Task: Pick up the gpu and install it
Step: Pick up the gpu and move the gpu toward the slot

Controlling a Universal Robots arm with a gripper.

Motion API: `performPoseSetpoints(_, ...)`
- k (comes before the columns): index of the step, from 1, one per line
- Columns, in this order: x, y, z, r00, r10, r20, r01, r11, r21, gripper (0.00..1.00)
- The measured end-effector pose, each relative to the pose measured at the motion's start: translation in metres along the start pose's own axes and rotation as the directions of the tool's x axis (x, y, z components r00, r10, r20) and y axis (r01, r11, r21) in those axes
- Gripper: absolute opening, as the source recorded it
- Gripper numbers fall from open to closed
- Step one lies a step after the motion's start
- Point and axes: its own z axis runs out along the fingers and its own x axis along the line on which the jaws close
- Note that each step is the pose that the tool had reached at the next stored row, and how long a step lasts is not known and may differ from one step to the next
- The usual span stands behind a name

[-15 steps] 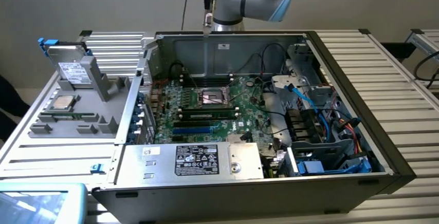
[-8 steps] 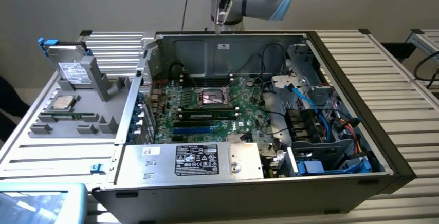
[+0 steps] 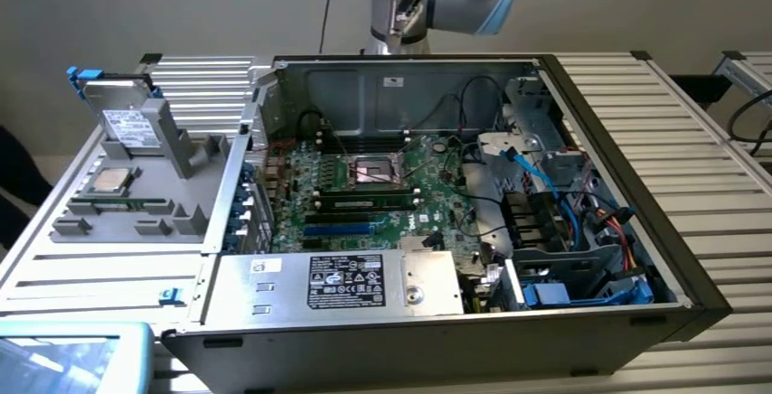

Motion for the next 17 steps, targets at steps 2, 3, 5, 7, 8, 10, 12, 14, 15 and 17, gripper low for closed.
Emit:
performPoseSetpoints(2,-0.003,-0.0023,0.0020,1.0000,-0.001,-0.0004,0.001,1.0000,-0.0020,0.29)
performPoseSetpoints(3,-0.005,-0.0038,0.0031,1.0000,-0.001,-0.0006,0.001,1.0000,-0.0027,0.29)
performPoseSetpoints(5,-0.009,-0.0073,0.0052,1.0000,-0.001,-0.0008,0.001,1.0000,-0.0040,0.29)
performPoseSetpoints(7,-0.015,-0.0114,0.0074,1.0000,-0.001,-0.0008,0.001,1.0000,-0.0049,0.29)
performPoseSetpoints(8,-0.018,-0.0134,0.0084,1.0000,-0.001,-0.0009,0.001,1.0000,-0.0052,0.29)
performPoseSetpoints(10,-0.023,-0.0174,0.0105,1.0000,-0.002,-0.0010,0.002,1.0000,-0.0062,0.29)
performPoseSetpoints(12,-0.029,-0.0210,0.0127,1.0000,-0.002,-0.0010,0.002,1.0000,-0.0075,0.29)
performPoseSetpoints(14,-0.033,-0.0238,0.0153,1.0000,-0.002,-0.0012,0.002,1.0000,-0.0082,0.29)
performPoseSetpoints(15,-0.034,-0.0247,0.0169,1.0000,-0.002,-0.0012,0.002,1.0000,-0.0083,0.29)
performPoseSetpoints(17,-0.035,-0.0259,0.0202,1.0000,-0.002,-0.0012,0.002,1.0000,-0.0079,0.29)
